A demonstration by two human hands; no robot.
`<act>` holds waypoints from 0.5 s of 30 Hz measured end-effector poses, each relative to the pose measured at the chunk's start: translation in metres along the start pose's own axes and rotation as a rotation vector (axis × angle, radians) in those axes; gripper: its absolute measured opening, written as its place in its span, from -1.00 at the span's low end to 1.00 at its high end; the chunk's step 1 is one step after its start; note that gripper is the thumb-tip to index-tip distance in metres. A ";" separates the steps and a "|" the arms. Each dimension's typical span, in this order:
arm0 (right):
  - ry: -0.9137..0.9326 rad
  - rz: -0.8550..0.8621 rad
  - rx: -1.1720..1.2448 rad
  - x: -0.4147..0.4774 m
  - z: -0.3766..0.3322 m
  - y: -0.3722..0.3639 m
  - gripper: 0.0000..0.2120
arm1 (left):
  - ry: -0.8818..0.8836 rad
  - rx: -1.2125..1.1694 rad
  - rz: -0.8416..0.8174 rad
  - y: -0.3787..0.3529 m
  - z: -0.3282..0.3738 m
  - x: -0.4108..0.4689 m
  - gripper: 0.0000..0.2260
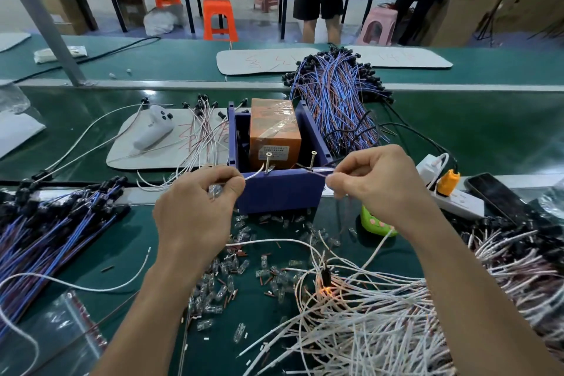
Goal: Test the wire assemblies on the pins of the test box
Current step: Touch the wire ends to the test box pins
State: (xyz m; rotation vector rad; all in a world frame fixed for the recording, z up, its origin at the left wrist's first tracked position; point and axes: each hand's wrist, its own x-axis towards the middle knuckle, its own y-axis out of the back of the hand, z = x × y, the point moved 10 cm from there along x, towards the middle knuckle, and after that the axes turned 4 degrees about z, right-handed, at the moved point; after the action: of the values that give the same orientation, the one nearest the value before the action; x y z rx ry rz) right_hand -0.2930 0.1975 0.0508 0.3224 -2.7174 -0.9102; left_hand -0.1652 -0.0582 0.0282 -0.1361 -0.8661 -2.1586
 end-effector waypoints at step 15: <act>0.053 -0.236 0.141 -0.055 -0.037 -0.116 -0.86 | 0.868 -1.370 0.128 -0.007 -0.081 -0.031 -0.78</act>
State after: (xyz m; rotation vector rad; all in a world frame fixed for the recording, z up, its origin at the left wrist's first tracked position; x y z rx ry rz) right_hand -0.2153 0.1018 -0.0010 0.6976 -2.7404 -0.7542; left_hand -0.1344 -0.0859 -0.0482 0.0805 1.1090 -1.9858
